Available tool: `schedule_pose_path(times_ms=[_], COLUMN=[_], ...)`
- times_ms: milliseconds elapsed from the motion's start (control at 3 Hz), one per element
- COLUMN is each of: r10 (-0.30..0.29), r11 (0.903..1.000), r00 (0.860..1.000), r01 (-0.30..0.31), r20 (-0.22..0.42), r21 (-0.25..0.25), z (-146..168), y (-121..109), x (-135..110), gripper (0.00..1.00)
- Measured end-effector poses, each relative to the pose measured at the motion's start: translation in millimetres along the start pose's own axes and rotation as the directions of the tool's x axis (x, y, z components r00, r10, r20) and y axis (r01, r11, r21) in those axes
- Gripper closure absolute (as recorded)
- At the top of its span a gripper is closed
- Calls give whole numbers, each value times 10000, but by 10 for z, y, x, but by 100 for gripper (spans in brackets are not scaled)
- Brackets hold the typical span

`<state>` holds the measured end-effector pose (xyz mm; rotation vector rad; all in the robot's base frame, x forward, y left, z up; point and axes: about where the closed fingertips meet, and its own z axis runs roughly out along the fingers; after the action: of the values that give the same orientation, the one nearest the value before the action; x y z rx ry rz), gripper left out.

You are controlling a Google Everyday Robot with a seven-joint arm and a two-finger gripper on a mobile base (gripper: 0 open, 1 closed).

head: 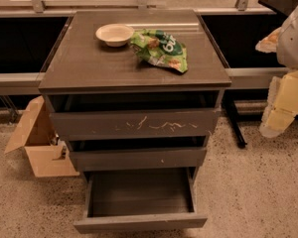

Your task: Close bottom drawer

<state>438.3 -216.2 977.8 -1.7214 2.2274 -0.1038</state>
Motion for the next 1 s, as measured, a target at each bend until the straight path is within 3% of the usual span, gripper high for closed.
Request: schedule_pose_path(times_ms=[333,1000], r10=[-10,-128], r11=[10000,9991], r00=[10000,9935], r01=[10,173], r20=[18,1129], r21=[28,-389], z=[-4,392], y=[-1,50], x=[-4,9], gripper=[0,0])
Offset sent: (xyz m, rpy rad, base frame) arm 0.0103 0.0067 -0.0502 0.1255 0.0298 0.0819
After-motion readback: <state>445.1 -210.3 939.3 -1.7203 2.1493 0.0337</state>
